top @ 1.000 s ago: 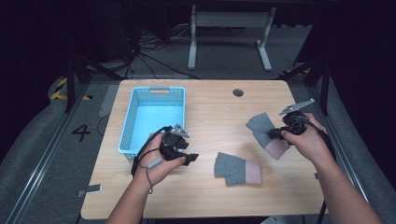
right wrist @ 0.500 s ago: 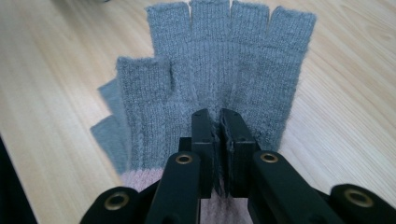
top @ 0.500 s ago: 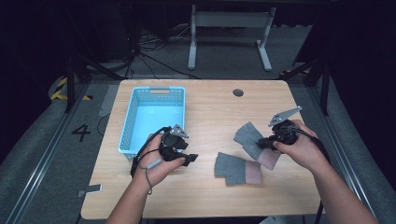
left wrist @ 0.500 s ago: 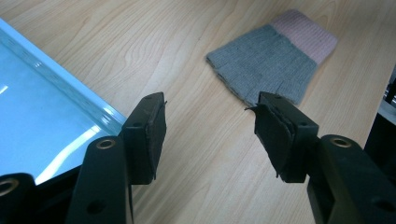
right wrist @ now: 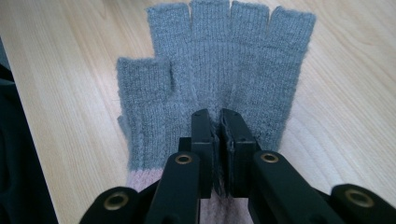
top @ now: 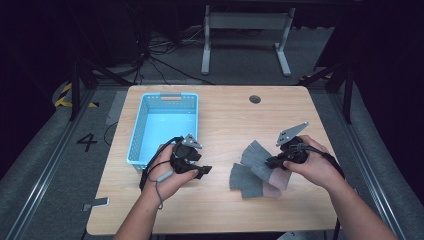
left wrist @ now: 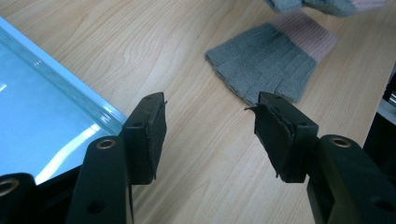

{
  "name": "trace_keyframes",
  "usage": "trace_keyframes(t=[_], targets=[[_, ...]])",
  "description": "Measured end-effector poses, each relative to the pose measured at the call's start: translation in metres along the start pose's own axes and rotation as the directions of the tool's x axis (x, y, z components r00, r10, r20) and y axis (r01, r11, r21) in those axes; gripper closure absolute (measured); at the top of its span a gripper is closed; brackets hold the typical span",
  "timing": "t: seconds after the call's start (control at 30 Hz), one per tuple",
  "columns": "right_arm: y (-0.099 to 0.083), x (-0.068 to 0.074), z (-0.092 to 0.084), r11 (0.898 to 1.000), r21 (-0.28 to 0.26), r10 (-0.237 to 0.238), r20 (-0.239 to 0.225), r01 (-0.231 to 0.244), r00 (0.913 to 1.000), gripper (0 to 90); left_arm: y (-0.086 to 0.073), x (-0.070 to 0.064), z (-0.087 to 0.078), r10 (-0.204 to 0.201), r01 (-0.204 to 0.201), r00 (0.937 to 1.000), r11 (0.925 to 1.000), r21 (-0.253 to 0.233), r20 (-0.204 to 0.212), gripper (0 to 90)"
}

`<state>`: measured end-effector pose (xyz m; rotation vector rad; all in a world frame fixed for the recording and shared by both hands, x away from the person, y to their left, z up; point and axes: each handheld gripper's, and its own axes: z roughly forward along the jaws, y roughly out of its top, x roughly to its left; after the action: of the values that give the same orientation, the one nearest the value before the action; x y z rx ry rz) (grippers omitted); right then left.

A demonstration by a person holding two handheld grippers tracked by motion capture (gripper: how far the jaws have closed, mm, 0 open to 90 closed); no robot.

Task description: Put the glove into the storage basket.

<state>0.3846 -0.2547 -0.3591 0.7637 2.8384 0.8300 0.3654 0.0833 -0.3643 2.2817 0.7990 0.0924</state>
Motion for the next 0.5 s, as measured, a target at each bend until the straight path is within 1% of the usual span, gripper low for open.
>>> trace_keyframes(t=[0.07,0.17,0.2,0.27,0.3,0.33,0.37,0.43,0.47,0.5], targets=[[0.000,0.002,0.003,1.000,0.006,-0.024,-0.011,0.024,0.9997,85.0,0.000,0.000,0.001,0.000,0.000,1.0000,1.0000,0.002,0.005,44.7],[-0.002,0.005,0.007,0.999,0.010,-0.031,-0.030,0.031,0.9991,85.0,0.000,-0.001,0.002,0.001,-0.001,1.0000,1.0000,0.001,0.005,44.7],[-0.002,0.005,0.009,0.999,0.005,-0.040,-0.037,0.040,0.9985,85.0,0.000,-0.001,0.002,0.001,-0.001,1.0000,1.0000,0.000,0.005,44.6],[-0.003,0.007,0.012,0.999,0.011,-0.039,-0.043,0.040,0.9983,85.0,0.000,-0.001,0.003,0.003,-0.003,1.0000,1.0000,0.005,0.006,44.6],[-0.003,0.007,0.014,0.999,0.012,-0.050,-0.045,0.050,0.9977,84.9,0.000,-0.001,0.003,0.004,-0.004,1.0000,1.0000,0.006,0.007,44.6],[-0.004,0.008,0.016,0.999,0.016,-0.046,-0.046,0.047,0.9979,84.9,0.000,-0.001,0.004,0.003,-0.003,1.0000,1.0000,0.008,0.008,44.6],[-0.004,0.008,0.017,0.998,0.012,-0.055,-0.048,0.056,0.9973,84.9,0.000,-0.001,0.004,0.003,-0.003,0.9999,1.0000,0.009,0.010,44.6],[-0.005,0.008,0.020,0.999,-0.001,-0.053,-0.060,0.053,0.9968,84.9,0.000,-0.001,0.005,0.005,-0.005,0.9999,0.9999,0.013,0.010,44.6],[-0.005,0.009,0.022,0.999,0.006,-0.053,-0.060,0.053,0.9968,84.9,0.000,-0.002,0.006,0.004,-0.005,0.9999,0.9999,0.012,0.013,44.6],[-0.005,0.010,0.023,0.998,0.028,-0.063,-0.057,0.065,0.9964,84.9,0.000,-0.002,0.006,0.005,-0.006,0.9999,0.9999,0.014,0.013,44.6]])
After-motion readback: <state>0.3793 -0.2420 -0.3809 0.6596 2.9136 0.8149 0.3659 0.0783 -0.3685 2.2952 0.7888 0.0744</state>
